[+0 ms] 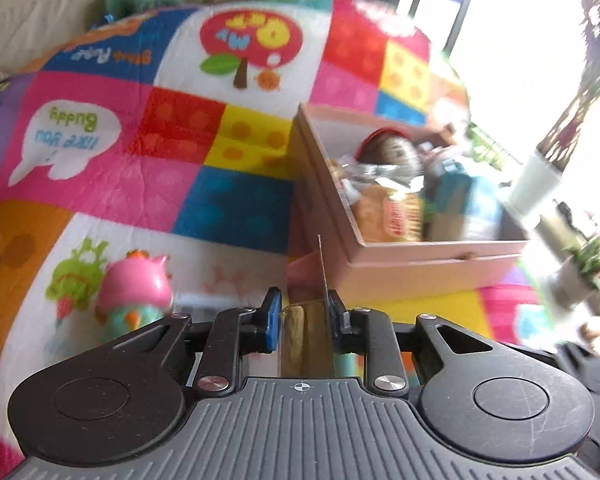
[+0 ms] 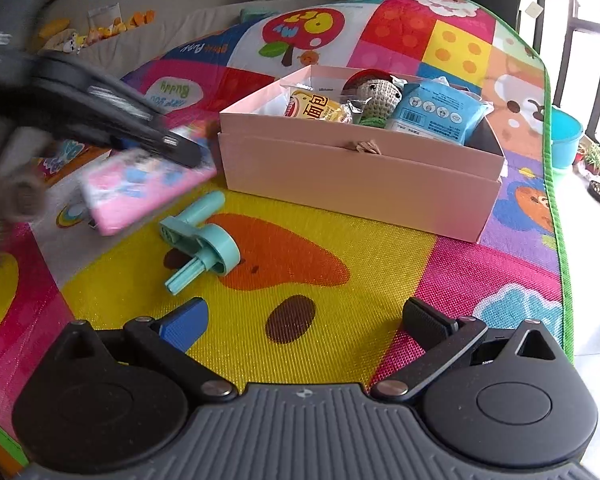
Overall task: Organize objects
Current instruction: 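Grasp the pink Volcano candy pack from the mat with the left tool, then carry the Volcano pack to the box with the left tool while the right tool grasps the pig toy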
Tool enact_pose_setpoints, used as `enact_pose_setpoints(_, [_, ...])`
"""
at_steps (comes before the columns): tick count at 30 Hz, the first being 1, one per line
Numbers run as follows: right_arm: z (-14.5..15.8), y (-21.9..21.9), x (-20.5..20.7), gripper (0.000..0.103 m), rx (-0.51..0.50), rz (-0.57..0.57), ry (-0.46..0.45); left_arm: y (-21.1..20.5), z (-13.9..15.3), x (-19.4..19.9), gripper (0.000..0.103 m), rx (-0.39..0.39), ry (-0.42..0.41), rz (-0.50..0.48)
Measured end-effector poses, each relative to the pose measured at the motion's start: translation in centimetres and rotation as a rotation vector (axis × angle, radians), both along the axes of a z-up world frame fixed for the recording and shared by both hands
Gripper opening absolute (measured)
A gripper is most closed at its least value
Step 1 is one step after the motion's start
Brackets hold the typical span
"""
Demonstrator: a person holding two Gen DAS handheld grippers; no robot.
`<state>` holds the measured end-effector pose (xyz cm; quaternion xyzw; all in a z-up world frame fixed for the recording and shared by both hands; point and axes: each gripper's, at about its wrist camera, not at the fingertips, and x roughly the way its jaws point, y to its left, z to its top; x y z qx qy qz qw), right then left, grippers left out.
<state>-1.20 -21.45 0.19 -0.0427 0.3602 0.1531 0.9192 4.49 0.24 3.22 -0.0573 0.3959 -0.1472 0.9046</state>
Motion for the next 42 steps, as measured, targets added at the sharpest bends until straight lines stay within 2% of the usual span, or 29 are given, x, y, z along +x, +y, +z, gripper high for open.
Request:
enact_pose_setpoints(3, [0.0,0.1,0.0,0.103,-0.001,-0.001,-0.001,1.7,1.2,-3.5,0.026,-0.024,-0.029,0.014])
enact_pose_setpoints(6, [0.0,0.1,0.0,0.103,-0.002,0.0,-0.001,3.4,1.4,-6.9,0.026,-0.009,-0.034,0.046])
enact_pose_setpoints(8, [0.0,0.1,0.0,0.103,-0.002,0.0,-0.001,4.2,1.1,-8.9,0.026,0.037,-0.036,0.07])
enact_pose_setpoints(12, [0.0,0.1,0.0,0.103,-0.005,-0.001,-0.002,3.6,-0.2,-11.5,0.027,0.202,-0.035,0.046])
enact_pose_setpoints(15, [0.0,0.1,0.0,0.103,-0.004,-0.001,-0.002,2.7,-1.5,-11.7,0.027,0.231,-0.019,0.015])
enact_pose_setpoints(19, [0.0,0.0,0.0,0.103,-0.004,0.0,-0.002,1.7,-2.0,-11.9,0.028,0.268,-0.076,0.021])
enact_pose_setpoints(22, [0.0,0.1,0.0,0.103,-0.005,0.0,-0.002,1.8,-2.2,-12.0,0.028,0.256,-0.079,0.031])
enact_pose_setpoints(29, [0.0,0.0,0.0,0.103,-0.004,-0.001,-0.002,2.7,-2.2,-12.0,0.028,0.173,-0.082,0.07])
enact_pose_setpoints(34, [0.0,0.0,0.0,0.103,-0.005,-0.001,-0.002,4.8,-1.1,-12.4,0.027,0.044,-0.041,0.073])
enact_pose_setpoints(38, [0.0,0.0,0.0,0.103,-0.004,-0.001,-0.002,5.1,0.0,-13.7,0.028,0.076,-0.049,0.058])
enact_pose_setpoints(42, [0.0,0.1,0.0,0.103,-0.004,-0.001,-0.002,4.6,-0.4,-14.4,0.03,0.118,0.005,0.026])
